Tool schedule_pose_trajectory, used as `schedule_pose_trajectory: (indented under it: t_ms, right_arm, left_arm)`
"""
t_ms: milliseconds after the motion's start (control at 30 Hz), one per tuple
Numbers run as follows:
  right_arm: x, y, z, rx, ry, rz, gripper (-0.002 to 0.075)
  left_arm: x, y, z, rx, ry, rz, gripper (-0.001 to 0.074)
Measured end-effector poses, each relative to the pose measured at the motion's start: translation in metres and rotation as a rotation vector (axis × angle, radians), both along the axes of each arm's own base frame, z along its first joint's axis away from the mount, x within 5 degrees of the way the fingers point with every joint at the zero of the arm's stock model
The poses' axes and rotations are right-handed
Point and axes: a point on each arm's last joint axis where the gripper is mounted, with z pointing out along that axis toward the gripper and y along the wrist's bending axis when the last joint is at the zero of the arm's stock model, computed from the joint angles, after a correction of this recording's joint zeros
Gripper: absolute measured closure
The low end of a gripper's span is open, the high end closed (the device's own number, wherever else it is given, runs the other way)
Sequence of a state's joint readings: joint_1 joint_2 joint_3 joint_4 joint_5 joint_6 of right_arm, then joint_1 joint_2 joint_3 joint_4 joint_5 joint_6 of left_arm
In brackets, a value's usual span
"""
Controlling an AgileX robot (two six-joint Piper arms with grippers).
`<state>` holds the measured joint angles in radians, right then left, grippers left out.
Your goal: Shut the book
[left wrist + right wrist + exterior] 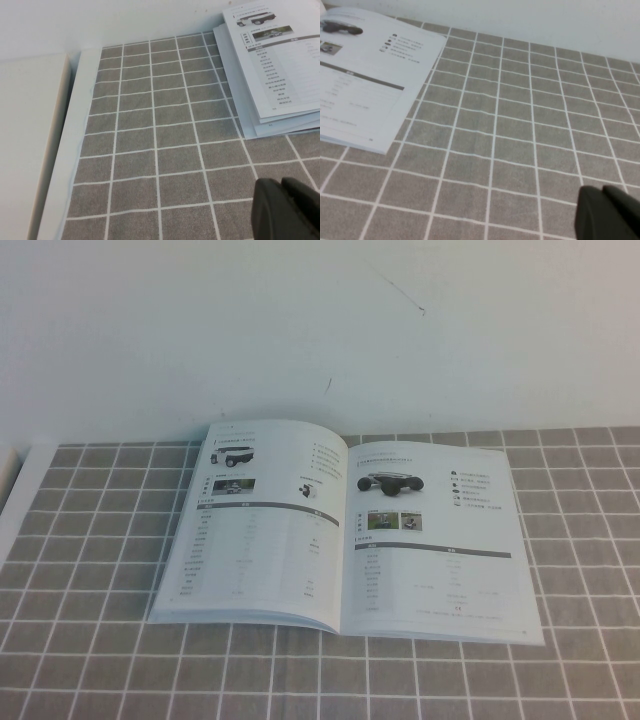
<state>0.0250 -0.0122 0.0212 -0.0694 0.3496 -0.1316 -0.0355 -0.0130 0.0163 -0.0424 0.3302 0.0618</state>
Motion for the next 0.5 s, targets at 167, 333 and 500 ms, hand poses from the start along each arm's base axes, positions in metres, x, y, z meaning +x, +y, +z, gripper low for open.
schedule_pose_trajectory:
  t_ms: [167,333,500]
  right_arm:
    - [0.0,0.0,0.0,0.0,0.0,0.0,0.0729]
    - [0.0,0.0,0.0,0.0,0.0,0.0,0.0729]
    - [0.0,0.0,0.0,-0.001,0.0,0.0,0.0729]
  left_arm:
    - [0.0,0.0,0.0,0.0,0.0,0.0,0.0737]
    - [0.0,0.0005,0.0,0.014,0.0,0.001,0.0737]
    - [0.0,0.0005,0.0,0.011,0.0,0.002,0.0737]
